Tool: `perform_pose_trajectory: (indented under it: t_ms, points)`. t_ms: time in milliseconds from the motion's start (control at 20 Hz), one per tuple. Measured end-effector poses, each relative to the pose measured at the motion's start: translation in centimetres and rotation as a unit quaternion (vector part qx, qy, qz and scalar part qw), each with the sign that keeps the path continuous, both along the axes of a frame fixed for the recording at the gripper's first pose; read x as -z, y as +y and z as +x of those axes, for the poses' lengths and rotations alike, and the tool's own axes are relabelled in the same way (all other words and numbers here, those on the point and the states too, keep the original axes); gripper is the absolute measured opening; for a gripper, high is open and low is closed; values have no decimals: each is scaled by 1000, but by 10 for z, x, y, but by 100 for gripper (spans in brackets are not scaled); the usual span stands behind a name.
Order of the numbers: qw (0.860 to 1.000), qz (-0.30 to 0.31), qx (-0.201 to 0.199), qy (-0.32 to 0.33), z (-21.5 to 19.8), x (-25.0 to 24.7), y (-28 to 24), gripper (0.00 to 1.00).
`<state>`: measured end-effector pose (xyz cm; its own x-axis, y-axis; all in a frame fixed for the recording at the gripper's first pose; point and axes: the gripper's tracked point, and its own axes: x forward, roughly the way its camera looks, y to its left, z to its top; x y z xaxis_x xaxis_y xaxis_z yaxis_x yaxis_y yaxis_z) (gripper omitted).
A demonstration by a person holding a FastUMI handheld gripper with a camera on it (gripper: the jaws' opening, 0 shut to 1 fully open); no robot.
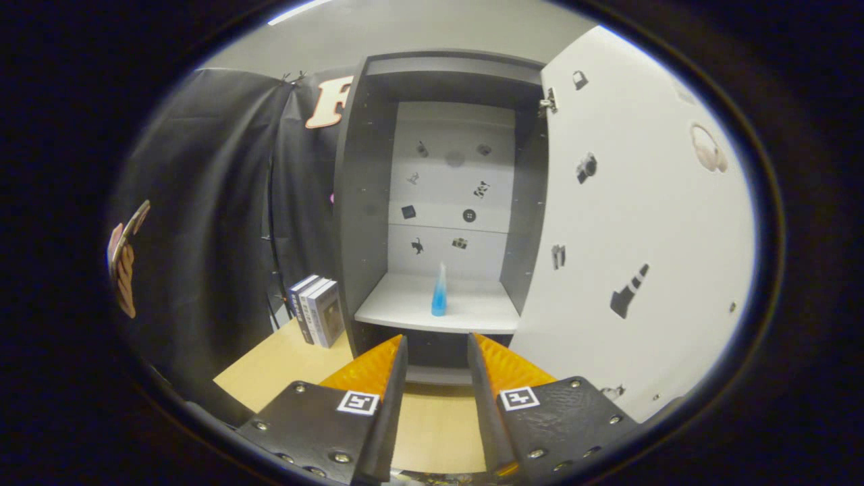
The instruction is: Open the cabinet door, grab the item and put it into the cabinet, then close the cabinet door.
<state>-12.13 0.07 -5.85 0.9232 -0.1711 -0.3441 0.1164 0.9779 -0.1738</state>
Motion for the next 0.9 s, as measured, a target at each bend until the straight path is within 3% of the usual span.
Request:
perform_pose_trajectory:
  t_ms: [350,650,900]
  points:
    - [990,-3,143,-16,-90,-9,-59,51]
    - [962,-11,273,-29,-172,-24,-133,51]
    - [944,-6,328,-46,-196,-40,-189,51]
